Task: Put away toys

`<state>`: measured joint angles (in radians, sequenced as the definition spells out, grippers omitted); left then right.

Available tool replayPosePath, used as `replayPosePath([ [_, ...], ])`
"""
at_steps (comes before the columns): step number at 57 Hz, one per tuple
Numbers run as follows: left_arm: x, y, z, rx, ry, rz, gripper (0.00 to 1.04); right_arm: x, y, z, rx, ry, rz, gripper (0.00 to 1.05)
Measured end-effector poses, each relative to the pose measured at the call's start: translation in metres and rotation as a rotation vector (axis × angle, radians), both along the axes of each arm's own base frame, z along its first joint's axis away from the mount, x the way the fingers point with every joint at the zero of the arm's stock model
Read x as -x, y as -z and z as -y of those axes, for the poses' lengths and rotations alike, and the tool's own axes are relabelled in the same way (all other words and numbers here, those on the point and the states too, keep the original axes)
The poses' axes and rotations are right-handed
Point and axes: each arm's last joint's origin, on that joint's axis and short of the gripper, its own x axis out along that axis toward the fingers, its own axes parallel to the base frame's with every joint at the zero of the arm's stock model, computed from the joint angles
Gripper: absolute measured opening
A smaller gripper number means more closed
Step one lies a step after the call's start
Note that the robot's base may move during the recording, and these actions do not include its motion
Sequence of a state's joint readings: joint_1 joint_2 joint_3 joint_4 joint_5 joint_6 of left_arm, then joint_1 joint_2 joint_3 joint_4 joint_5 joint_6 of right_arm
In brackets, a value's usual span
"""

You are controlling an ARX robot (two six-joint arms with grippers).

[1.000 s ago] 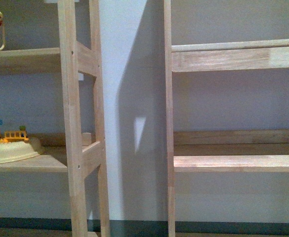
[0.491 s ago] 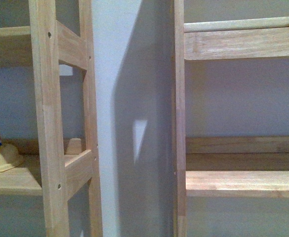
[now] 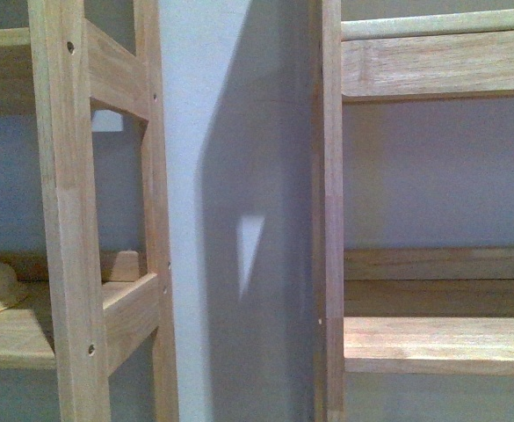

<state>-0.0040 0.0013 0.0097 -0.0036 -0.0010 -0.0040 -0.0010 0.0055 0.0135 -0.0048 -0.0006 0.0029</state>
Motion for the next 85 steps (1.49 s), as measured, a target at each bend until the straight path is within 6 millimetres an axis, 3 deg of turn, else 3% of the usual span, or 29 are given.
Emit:
replayPosePath([
  [11, 0.000, 0.000, 0.000, 0.000, 0.000, 0.000, 0.98, -0.002, 0.001, 0.000, -0.041, 0.045, -0.028, 0.05],
  [18, 0.000, 0.000, 0.000, 0.000, 0.000, 0.000, 0.98, -0.005, -0.011, 0.000, -0.041, 0.059, -0.023, 0.05],
  [49, 0.000, 0.000, 0.000, 0.000, 0.000, 0.000, 0.98, -0.003, -0.170, -0.024, 0.024, 0.075, 0.246, 0.05],
  [66, 0.000, 0.000, 0.000, 0.000, 0.000, 0.000, 0.98, -0.004, -0.268, -0.032, 0.080, 0.080, 0.416, 0.05],
  [85, 0.000, 0.000, 0.000, 0.000, 0.000, 0.000, 0.98, -0.005, -0.318, -0.008, 0.125, 0.082, 0.494, 0.05],
])
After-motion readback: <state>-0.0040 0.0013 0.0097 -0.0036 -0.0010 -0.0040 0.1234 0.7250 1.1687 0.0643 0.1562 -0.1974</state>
